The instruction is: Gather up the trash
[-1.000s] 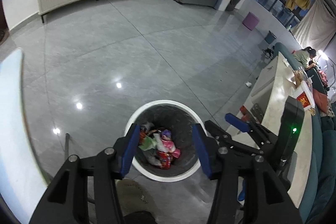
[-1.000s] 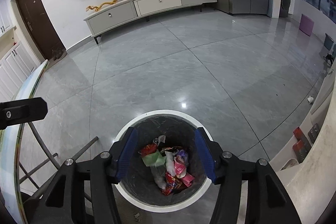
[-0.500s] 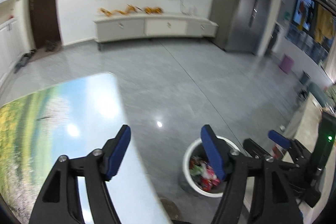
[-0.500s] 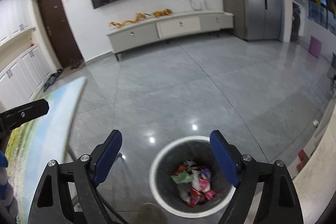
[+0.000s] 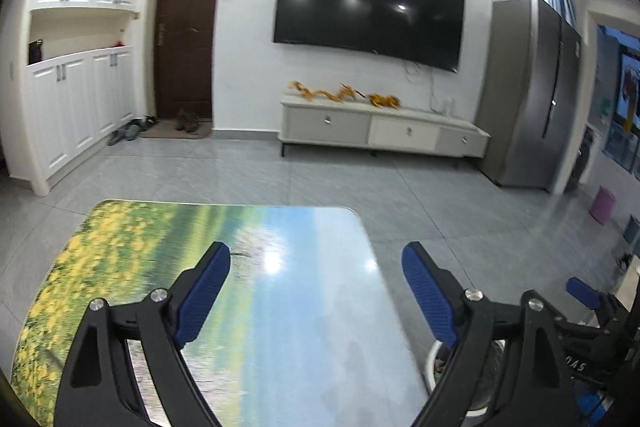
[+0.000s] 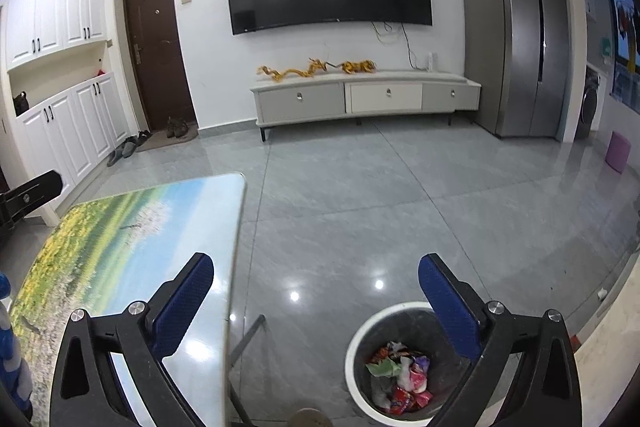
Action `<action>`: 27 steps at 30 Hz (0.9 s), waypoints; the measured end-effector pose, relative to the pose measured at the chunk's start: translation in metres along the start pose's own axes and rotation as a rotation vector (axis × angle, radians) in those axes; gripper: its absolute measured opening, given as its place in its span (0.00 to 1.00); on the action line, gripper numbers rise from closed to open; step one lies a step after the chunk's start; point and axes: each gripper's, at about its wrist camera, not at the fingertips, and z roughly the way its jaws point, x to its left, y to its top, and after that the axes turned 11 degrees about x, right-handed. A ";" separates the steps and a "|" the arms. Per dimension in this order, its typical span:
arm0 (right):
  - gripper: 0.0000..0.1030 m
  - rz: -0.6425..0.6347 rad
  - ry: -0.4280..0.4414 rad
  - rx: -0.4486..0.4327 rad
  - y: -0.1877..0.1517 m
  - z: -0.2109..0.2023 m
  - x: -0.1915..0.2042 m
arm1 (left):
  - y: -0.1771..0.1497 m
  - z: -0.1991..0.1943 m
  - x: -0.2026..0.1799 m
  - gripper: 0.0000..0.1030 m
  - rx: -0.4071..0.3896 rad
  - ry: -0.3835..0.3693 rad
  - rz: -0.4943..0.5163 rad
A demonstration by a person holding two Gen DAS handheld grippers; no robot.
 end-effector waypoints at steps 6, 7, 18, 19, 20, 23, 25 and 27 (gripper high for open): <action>1.00 -0.011 0.005 -0.050 0.011 -0.014 0.026 | -0.002 -0.023 0.031 0.87 -0.059 0.072 -0.024; 1.00 -0.012 0.005 -0.059 0.012 -0.016 0.030 | -0.001 -0.026 0.036 0.90 -0.068 0.084 -0.028; 1.00 -0.016 -0.015 -0.112 0.022 -0.020 0.068 | -0.003 -0.046 0.076 1.00 -0.147 0.167 -0.065; 1.00 -0.015 -0.021 -0.117 0.021 -0.021 0.070 | -0.004 -0.046 0.078 1.00 -0.147 0.172 -0.068; 1.00 -0.014 -0.028 -0.123 0.021 -0.020 0.072 | -0.004 -0.046 0.081 1.00 -0.142 0.179 -0.074; 1.00 -0.009 -0.047 -0.127 0.017 -0.019 0.076 | -0.003 -0.043 0.085 1.00 -0.133 0.185 -0.087; 1.00 -0.006 -0.057 -0.129 0.012 -0.018 0.080 | -0.005 -0.042 0.088 1.00 -0.129 0.179 -0.097; 1.00 -0.007 -0.073 -0.127 0.010 -0.017 0.080 | -0.008 -0.042 0.090 1.00 -0.133 0.172 -0.100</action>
